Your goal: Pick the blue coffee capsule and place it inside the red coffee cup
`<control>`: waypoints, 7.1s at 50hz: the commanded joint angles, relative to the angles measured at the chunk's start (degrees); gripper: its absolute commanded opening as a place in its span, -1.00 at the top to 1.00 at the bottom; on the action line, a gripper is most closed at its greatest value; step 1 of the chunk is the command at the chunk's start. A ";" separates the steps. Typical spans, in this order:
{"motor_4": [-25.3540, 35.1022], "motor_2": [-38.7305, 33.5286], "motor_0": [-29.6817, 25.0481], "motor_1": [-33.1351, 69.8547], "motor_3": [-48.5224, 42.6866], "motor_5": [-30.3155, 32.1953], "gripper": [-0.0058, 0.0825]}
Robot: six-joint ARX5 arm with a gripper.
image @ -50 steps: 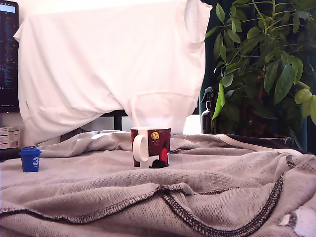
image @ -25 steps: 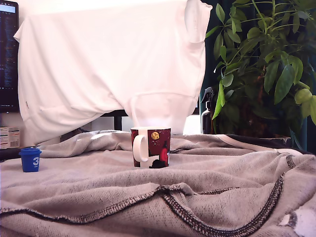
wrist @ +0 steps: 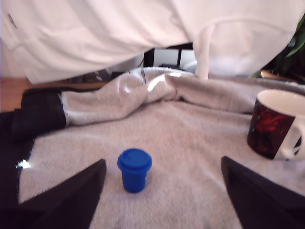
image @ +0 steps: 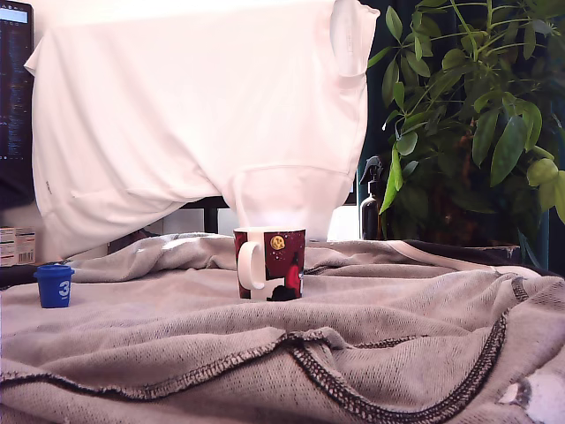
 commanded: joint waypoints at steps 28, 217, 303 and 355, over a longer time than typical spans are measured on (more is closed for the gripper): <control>0.74 8.11 -0.15 33.73 16.87 3.45 -0.91; 7.23 41.40 -23.41 41.03 3.08 -3.78 -0.36; -3.45 43.60 -23.65 21.86 -59.39 -23.06 -0.23; -2.05 43.67 -27.30 32.15 -58.55 -24.68 0.01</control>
